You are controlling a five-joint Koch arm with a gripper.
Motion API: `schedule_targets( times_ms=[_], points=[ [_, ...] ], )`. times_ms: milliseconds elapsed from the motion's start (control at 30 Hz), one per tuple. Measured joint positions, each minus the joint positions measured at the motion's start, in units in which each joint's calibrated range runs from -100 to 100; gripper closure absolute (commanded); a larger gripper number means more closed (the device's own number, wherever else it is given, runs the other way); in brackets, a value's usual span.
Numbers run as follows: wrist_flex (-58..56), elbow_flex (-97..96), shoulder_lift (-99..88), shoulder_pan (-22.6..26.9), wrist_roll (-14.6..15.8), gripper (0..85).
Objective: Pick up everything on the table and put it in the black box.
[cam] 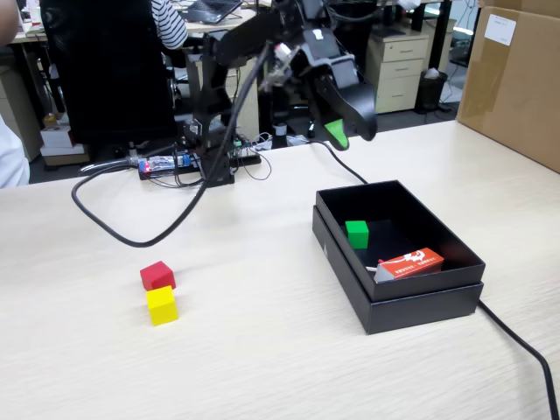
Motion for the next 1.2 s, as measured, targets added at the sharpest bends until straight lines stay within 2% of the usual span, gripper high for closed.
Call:
schedule_targets(
  times_ms=[33, 100, 233, 333, 567, 700, 967, 1200],
  points=[
    [0.0, -1.73, -2.59, -0.78, -0.44, 49.7],
    [0.0, -5.93, -6.86, -2.93, -1.76, 44.8],
    [0.0, -17.16, -14.37, -8.84, -5.52, 43.6],
    [0.0, -24.19, -17.86, -13.28, -8.5, 39.0],
    [0.54, -33.14, -17.73, -23.1, -15.82, 38.6],
    [4.03, -33.5, -9.97, -26.37, -18.66, 38.6],
    [7.74, -28.39, 9.58, -29.4, -21.1, 39.0],
    [7.82, -25.1, 17.35, -29.65, -21.25, 39.8]
  ],
)
